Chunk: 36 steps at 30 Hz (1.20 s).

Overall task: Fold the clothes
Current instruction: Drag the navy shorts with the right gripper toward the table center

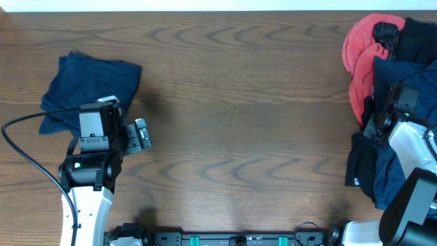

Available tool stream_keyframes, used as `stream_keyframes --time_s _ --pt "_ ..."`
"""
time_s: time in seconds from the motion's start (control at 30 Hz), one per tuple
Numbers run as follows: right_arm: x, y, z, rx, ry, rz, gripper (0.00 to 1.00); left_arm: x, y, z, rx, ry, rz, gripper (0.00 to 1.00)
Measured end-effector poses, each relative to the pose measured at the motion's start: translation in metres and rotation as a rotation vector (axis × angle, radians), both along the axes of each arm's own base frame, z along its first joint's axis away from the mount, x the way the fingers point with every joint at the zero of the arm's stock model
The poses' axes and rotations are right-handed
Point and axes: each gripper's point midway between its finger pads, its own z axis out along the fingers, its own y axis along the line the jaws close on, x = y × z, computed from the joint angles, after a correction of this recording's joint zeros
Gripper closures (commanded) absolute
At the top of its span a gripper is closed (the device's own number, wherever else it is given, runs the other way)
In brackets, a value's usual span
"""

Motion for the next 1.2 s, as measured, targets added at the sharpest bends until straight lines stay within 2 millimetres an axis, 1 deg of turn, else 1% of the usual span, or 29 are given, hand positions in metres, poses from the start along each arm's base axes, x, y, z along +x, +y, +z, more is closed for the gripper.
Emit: stream_keyframes --time_s 0.1,0.17,0.23,0.3,0.37,0.4,0.47,0.5,0.53,0.57,0.6,0.63,0.67,0.7,0.73,0.8,0.83,0.9,0.93,1.0,1.03,1.07,1.1,1.13,1.2 --pt "-0.002 0.001 0.002 0.006 0.014 0.001 0.99 0.000 0.000 0.000 0.000 0.000 0.000 0.02" --pt "0.002 0.001 0.009 0.015 0.007 0.005 0.99 0.000 0.000 0.000 0.000 0.000 0.000 0.02" --pt "0.012 0.004 0.019 0.037 -0.028 0.024 0.99 0.000 0.000 0.000 0.000 0.000 0.000 0.02" --pt "0.026 0.012 0.030 0.084 -0.083 0.061 0.99 0.000 0.000 0.000 0.000 0.000 0.000 0.02" --pt "0.045 0.028 0.044 0.165 -0.157 0.124 0.99 0.000 0.000 0.000 0.000 0.000 0.000 0.02" --pt "0.057 0.041 0.051 0.213 -0.200 0.171 0.99 0.000 0.000 0.000 0.000 0.000 0.000 0.02" --pt "0.080 0.074 0.064 0.306 -0.282 0.296 0.99 0.000 0.000 0.000 0.000 0.000 0.000 0.02" --pt "0.090 0.095 0.070 0.347 -0.314 0.371 0.99 0.000 0.000 0.000 0.000 0.000 0.000 0.02" --pt "0.098 0.123 0.076 0.391 -0.338 0.466 0.99 0.000 0.000 0.000 0.000 0.000 0.000 0.02" --pt "0.102 0.155 0.080 0.437 -0.348 0.573 0.99 0.000 0.000 0.000 0.000 0.000 0.000 0.02" --pt "0.101 0.191 0.083 0.479 -0.346 0.685 0.99 0.000 0.000 0.000 0.000 0.000 0.000 0.02" --pt "0.096 0.227 0.085 0.516 -0.331 0.802 0.99 0.000 0.000 0.000 0.000 0.000 0.000 0.02" --pt "0.088 0.257 0.086 0.548 -0.314 0.895 0.99 0.000 0.000 0.000 0.000 0.000 0.000 0.02" --pt "0.075 0.292 0.085 0.573 -0.283 1.008 0.99 0.000 0.000 0.000 0.000 0.000 0.000 0.02" --pt "0.060 0.322 0.084 0.589 -0.250 1.108 0.99 0.000 0.000 0.000 0.000 0.000 0.000 0.02" --pt "0.031 0.371 0.080 0.590 -0.191 1.279 0.99 0.000 0.000 0.000 0.000 0.000 0.000 0.02" --pt "0.021 0.387 0.078 0.586 -0.172 1.337 0.99 0.000 0.000 0.000 0.000 0.000 0.000 0.02" --pt "0.003 0.411 0.071 0.552 -0.131 1.433 0.99 0.000 0.000 0.000 0.000 0.000 0.000 0.02" --pt "-0.004 0.420 0.064 0.525 -0.105 1.477 0.99 0.000 0.000 0.000 0.000 0.000 0.000 0.02" --pt "-0.012 0.428 0.051 0.469 -0.058 1.527 0.98 0.000 0.000 0.000 0.000 0.000 0.000 0.02" --pt "-0.014 0.429 0.043 0.435 -0.036 1.538 0.92 0.000 0.000 0.000 0.000 0.000 0.000 0.02" --pt "-0.013 0.428 0.037 0.403 -0.017 1.538 0.91 0.000 0.000 0.000 0.000 0.000 0.000 0.02" --pt "-0.010 0.424 0.031 0.357 0.002 1.529 0.87 0.000 0.000 0.000 0.000 0.000 0.000 0.02" --pt "-0.006 0.417 0.026 0.315 0.017 1.500 0.82 0.000 0.000 0.000 0.000 0.000 0.000 0.02" --pt "0.005 0.403 0.020 0.236 0.031 1.416 0.69 0.000 0.000 0.000 0.000 0.000 0.000 0.02"
